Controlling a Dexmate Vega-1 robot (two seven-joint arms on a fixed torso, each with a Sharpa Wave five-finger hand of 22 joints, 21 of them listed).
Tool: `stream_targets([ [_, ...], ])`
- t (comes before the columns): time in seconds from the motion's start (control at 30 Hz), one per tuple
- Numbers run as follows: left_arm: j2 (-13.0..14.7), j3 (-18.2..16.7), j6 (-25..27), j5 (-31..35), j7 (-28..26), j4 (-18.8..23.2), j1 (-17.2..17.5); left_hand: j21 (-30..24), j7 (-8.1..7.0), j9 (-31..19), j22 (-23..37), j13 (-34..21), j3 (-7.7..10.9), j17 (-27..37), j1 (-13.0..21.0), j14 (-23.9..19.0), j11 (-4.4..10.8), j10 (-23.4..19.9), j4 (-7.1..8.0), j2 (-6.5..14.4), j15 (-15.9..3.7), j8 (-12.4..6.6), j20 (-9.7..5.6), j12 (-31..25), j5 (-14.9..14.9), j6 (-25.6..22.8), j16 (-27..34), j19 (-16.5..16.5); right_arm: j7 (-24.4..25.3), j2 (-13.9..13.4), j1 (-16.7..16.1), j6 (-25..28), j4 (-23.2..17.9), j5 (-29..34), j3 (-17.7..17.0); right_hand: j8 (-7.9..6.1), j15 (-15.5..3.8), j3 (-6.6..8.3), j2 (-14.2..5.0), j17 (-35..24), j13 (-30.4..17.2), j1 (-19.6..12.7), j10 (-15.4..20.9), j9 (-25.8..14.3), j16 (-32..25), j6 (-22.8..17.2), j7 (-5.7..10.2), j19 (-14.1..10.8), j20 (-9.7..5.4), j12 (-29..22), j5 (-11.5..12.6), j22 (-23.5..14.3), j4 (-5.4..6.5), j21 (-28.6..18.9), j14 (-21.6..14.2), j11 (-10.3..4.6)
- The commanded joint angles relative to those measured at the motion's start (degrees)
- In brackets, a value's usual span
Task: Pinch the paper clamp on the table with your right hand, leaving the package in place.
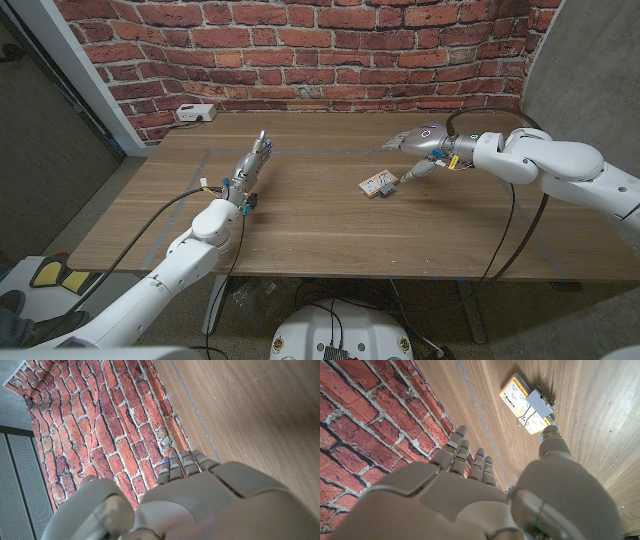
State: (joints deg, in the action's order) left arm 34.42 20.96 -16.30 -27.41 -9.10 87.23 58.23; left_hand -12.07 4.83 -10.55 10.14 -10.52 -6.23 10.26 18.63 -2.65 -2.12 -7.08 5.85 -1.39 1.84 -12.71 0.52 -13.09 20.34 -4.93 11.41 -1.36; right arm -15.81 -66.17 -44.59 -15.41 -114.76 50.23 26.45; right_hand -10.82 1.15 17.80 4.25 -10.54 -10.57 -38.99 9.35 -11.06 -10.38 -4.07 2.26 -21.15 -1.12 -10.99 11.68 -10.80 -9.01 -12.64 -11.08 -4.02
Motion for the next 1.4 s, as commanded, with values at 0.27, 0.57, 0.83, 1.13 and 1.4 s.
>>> stream_targets([
  [0.27,0.6,-0.1,0.8,0.1,-0.2,0.9,0.4,0.2,-0.09,-0.1,0.2,-0.3,-0.53,0.2,0.1,-0.2,0.04,-0.3,0.01,0.3,-0.23,0.27,0.24,0.2,-0.1,-0.5,-0.3,-0.5,-3.6,3.1,6.1,-7.2,4.3,5.0,4.4,-0.50,-0.20,0.37,0.01,-0.1,0.0,-0.8,0.2,-0.3,-0.1,-0.2,0.55,-0.4,-0.37,-0.2,0.7,-0.1,0.09,0.0,0.1,-0.35],
  [0.57,0.3,0.0,0.6,-0.1,-0.1,0.5,0.4,0.3,-0.14,-0.1,0.2,-0.3,-0.61,0.2,0.2,-0.2,0.04,-0.3,0.02,0.4,-0.24,0.33,0.29,0.2,-0.1,-0.6,-0.3,-0.5,-7.2,4.1,8.1,-9.4,5.8,3.4,5.5,-0.42,-0.33,0.40,0.07,-0.1,0.0,-1.0,0.2,-0.3,-0.2,0.3,0.65,-0.8,-0.43,-0.3,0.8,-0.1,0.08,-0.1,-0.1,-0.49],
  [0.83,0.3,0.1,0.5,-0.1,0.1,0.1,0.1,0.3,-0.18,-0.1,0.2,-0.3,-0.69,0.2,0.2,-0.2,0.07,-0.3,0.03,0.4,-0.23,0.40,0.30,0.3,-0.1,-0.6,-0.4,-0.5,-8.6,4.4,8.6,-10.2,7.1,2.4,5.9,-0.52,-0.49,0.39,0.14,-0.2,0.0,-1.2,0.7,-0.3,-0.4,0.3,0.69,-1.0,-0.46,-0.5,0.9,-0.1,0.10,-0.2,-0.4,-0.63],
  [1.13,0.2,0.2,0.8,-0.2,0.2,-0.1,-0.1,0.3,-0.20,-0.1,0.2,-0.3,-0.79,0.2,0.2,-0.2,0.10,-0.3,0.05,0.5,-0.16,0.46,0.32,0.4,-0.1,-0.7,-0.4,-0.6,-8.7,4.7,8.6,-10.4,8.0,2.4,6.4,-0.64,-0.60,0.38,0.22,-0.2,0.0,-1.3,1.5,-0.3,-0.5,0.2,0.66,-1.4,-0.54,-0.8,1.0,-0.1,0.13,-0.3,-0.8,-0.80],
  [1.4,0.2,0.4,1.1,-0.2,0.3,-0.2,-0.2,0.4,-0.29,-0.1,0.2,-0.3,-0.87,0.2,0.3,0.0,0.07,-0.3,0.07,0.6,-0.15,0.51,0.33,0.5,-0.2,-0.7,-0.5,-0.6,-7.4,5.2,8.1,-9.8,8.3,3.3,6.7,-0.68,-0.63,0.35,0.22,-0.2,0.0,-1.3,1.4,-0.3,-0.6,0.3,0.71,-1.5,-0.61,-0.7,1.0,-0.1,0.22,-0.3,-1.0,-0.77],
])
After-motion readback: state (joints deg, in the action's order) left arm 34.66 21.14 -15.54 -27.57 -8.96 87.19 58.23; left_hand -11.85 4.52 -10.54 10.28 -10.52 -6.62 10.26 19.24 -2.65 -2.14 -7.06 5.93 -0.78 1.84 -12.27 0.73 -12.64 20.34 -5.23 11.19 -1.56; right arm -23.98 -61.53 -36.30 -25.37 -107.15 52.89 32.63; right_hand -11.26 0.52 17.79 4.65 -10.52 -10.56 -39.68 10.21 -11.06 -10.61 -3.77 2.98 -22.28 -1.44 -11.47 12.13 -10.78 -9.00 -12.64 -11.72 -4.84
